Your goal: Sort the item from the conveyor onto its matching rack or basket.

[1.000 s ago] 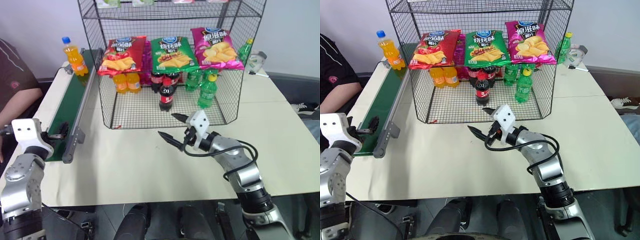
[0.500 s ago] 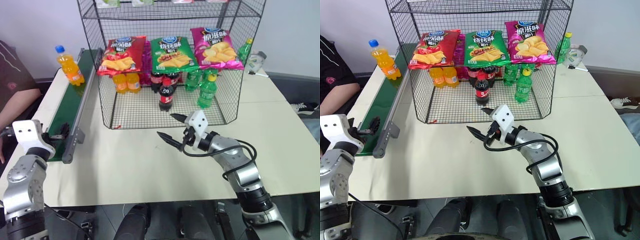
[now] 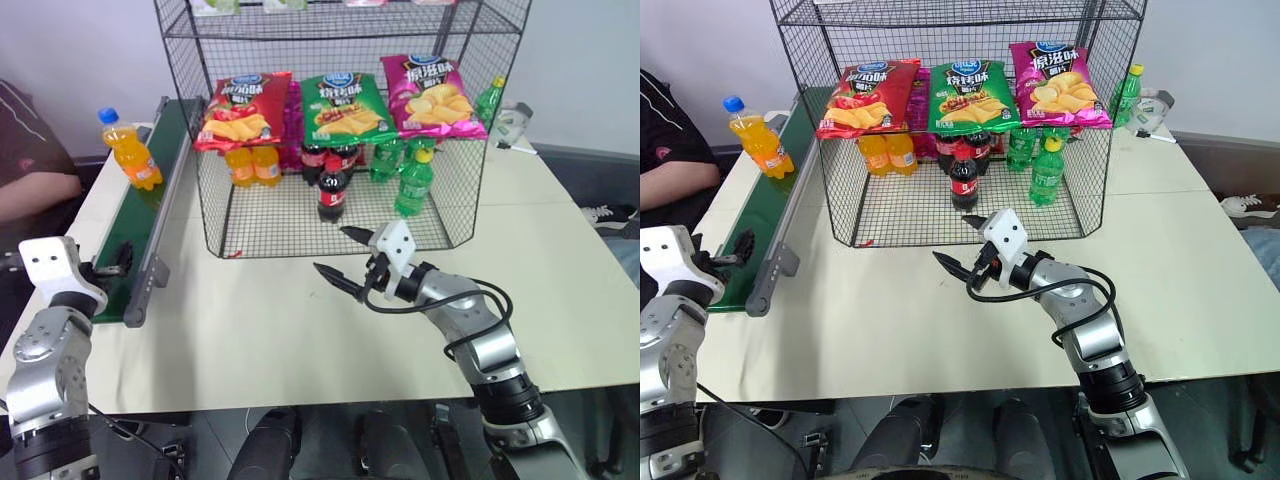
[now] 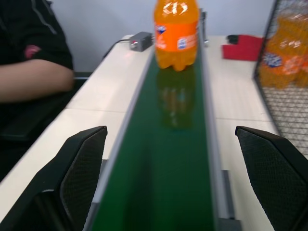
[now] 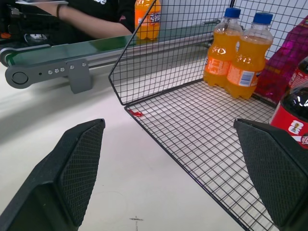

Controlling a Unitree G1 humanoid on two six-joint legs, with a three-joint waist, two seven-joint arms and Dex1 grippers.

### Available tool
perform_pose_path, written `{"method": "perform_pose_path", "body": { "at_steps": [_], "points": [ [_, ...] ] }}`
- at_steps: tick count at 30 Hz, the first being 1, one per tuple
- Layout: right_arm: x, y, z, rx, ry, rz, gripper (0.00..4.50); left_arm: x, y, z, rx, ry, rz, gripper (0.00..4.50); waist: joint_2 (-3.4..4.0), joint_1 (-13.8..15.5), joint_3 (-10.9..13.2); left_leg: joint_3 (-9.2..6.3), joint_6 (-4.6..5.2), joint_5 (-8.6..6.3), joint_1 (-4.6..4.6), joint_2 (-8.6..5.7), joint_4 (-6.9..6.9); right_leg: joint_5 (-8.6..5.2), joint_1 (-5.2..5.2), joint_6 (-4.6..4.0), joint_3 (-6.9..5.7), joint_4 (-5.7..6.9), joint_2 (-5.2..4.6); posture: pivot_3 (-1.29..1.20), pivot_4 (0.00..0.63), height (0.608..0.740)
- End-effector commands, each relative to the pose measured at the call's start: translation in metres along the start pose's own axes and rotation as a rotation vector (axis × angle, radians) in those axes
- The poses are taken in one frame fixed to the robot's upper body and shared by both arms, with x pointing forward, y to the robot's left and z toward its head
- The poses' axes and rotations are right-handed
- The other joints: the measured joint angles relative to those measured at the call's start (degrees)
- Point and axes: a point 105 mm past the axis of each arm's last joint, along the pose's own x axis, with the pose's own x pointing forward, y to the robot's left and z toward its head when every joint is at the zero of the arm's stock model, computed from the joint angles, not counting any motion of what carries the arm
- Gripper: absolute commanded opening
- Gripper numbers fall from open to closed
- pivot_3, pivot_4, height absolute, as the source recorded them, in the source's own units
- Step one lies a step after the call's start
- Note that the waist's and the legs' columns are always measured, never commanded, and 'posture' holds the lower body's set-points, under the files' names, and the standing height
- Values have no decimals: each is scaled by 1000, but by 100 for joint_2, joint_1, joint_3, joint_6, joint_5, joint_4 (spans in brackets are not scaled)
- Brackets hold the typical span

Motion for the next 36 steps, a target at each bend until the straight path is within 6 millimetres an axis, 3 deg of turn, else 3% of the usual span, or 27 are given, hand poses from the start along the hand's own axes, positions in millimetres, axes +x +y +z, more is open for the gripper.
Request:
{"method": "perform_pose_path", "body": {
  "at_steps": [1, 25, 36],
  "points": [
    [3, 1, 13, -32, -47, 6, 4500, -2, 7, 20, 4, -87, 6, 4466, 0, -1, 0, 0, 0, 0, 0, 0, 0, 0, 0, 0, 0, 0, 0, 0, 150, 740],
    [5, 2, 14, -33, -50, 14, 4500, -3, 14, 17, 32, -112, 52, 4466, 0, -2, 0, 0, 0, 0, 0, 0, 0, 0, 0, 0, 0, 0, 0, 0, 150, 740],
    [4, 4, 14, -30, -46, 21, 4500, -6, 18, 27, -1, -154, 65, 4466, 0, -3, 0, 0, 0, 0, 0, 0, 0, 1, 0, 0, 0, 0, 0, 0, 150, 740]
  ]
}}
